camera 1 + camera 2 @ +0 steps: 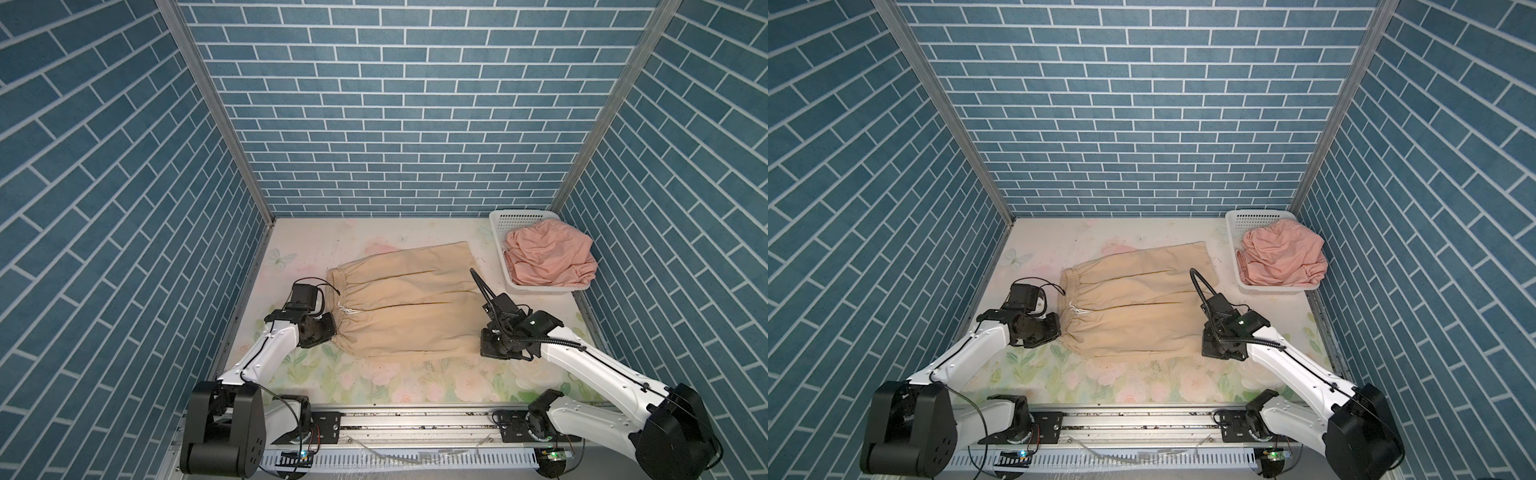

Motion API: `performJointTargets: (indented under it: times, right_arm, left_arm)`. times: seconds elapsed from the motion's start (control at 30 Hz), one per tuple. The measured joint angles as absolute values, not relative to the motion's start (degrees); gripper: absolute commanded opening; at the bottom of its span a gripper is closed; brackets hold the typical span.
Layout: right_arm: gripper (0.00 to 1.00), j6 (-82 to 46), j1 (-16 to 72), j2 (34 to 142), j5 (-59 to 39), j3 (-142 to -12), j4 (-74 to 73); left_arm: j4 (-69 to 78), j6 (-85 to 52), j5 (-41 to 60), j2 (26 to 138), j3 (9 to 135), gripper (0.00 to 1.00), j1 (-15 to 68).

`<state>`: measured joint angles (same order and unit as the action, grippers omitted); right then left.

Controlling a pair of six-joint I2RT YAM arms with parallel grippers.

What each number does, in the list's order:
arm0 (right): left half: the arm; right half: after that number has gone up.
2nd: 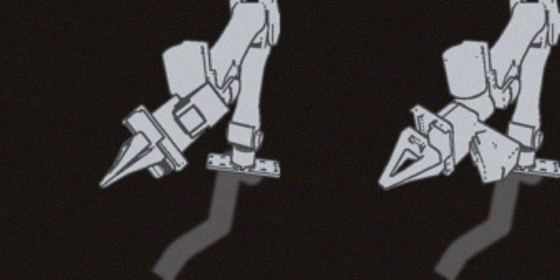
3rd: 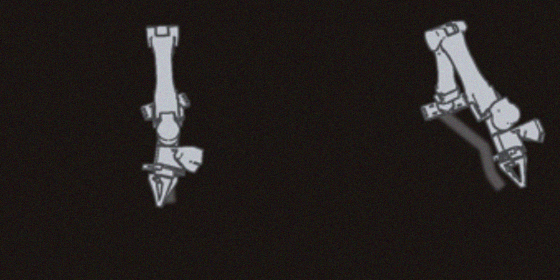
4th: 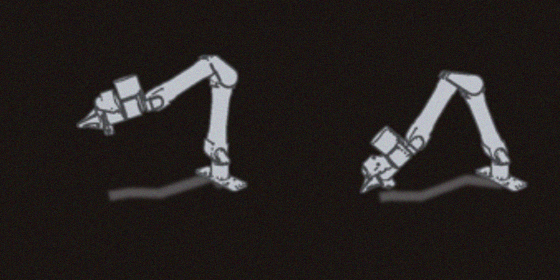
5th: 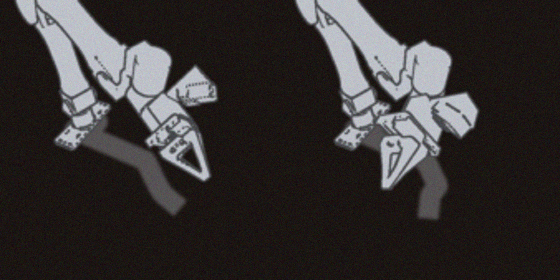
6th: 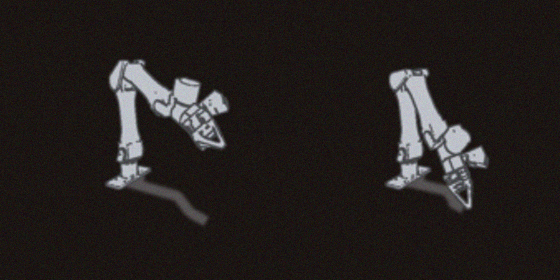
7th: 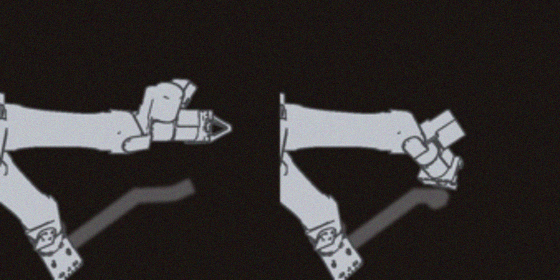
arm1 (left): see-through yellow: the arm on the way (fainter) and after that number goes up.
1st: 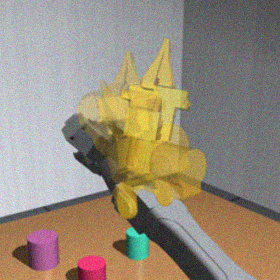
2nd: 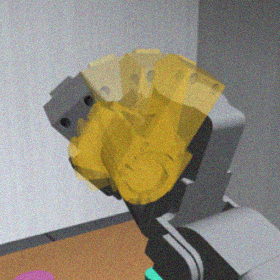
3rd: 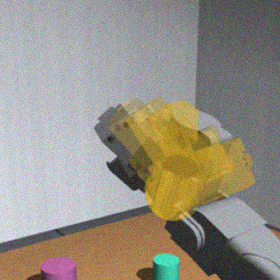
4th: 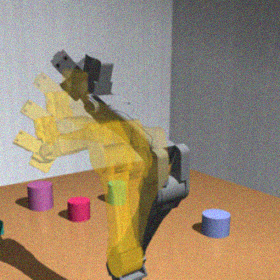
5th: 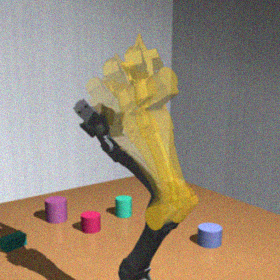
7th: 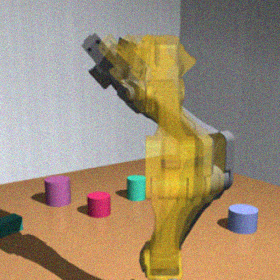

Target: Fold and stack the shorts

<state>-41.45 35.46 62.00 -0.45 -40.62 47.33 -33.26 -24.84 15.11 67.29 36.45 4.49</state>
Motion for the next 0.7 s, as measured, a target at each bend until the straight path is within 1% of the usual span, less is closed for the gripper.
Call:
performJointTargets:
  times: [0.07,0.2,0.4,0.53,0.7]
  right_arm:
    - [0.0,-41.19,35.38,61.39,0.43,-42.7,49.3]
    - [0.0,-40.16,35.14,60.05,2.37,-47.46,53.65]
    - [0.0,-36.88,32.36,60.58,3.95,-54.94,59.11]
    - [0.0,-31.94,27.81,65.65,3.97,-61.25,59.86]
    - [0.0,-24.18,22.33,76.84,2.72,-71.16,58.39]
  left_arm:
    - [-35.86,-24.88,15.33,66.11,39.22,0.0,4.54]
    - [-41.52,-24.64,16.62,64.2,45.36,0.06,4.67]
    - [-52.51,-21.23,17.28,63.86,54.06,0.08,4.86]
    - [-58.65,-18.31,17.28,65.98,59.05,0.05,4.86]
    - [-61.82,-14.48,16.05,74.17,65.12,0.03,4.86]
